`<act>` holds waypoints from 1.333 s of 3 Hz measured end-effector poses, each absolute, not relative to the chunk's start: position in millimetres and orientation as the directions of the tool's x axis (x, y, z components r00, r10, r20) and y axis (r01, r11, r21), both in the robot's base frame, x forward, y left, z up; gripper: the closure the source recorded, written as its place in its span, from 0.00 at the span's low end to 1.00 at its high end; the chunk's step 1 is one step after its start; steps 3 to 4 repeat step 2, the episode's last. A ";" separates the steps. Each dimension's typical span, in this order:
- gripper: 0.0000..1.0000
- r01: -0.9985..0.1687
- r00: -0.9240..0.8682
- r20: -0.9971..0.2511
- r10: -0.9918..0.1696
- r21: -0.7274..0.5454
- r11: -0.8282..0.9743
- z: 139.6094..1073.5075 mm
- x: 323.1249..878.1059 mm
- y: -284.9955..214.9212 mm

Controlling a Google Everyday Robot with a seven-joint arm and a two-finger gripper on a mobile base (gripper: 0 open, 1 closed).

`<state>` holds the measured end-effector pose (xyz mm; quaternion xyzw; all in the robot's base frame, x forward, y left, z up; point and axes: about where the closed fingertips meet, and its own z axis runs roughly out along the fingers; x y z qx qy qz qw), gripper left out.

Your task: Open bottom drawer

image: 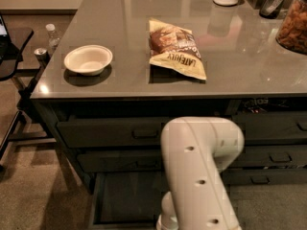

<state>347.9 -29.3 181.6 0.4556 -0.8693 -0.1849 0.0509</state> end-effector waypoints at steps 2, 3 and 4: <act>0.00 -0.718 -0.639 -0.054 -0.768 0.400 0.569 220.1 276.6 -67.9; 0.00 -0.718 -0.639 -0.054 -0.768 0.400 0.569 220.1 276.6 -67.9; 0.00 -0.718 -0.639 -0.054 -0.768 0.400 0.569 220.1 276.6 -67.9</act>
Offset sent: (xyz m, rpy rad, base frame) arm -0.0377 -0.0240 0.0303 0.0129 0.0037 -0.0784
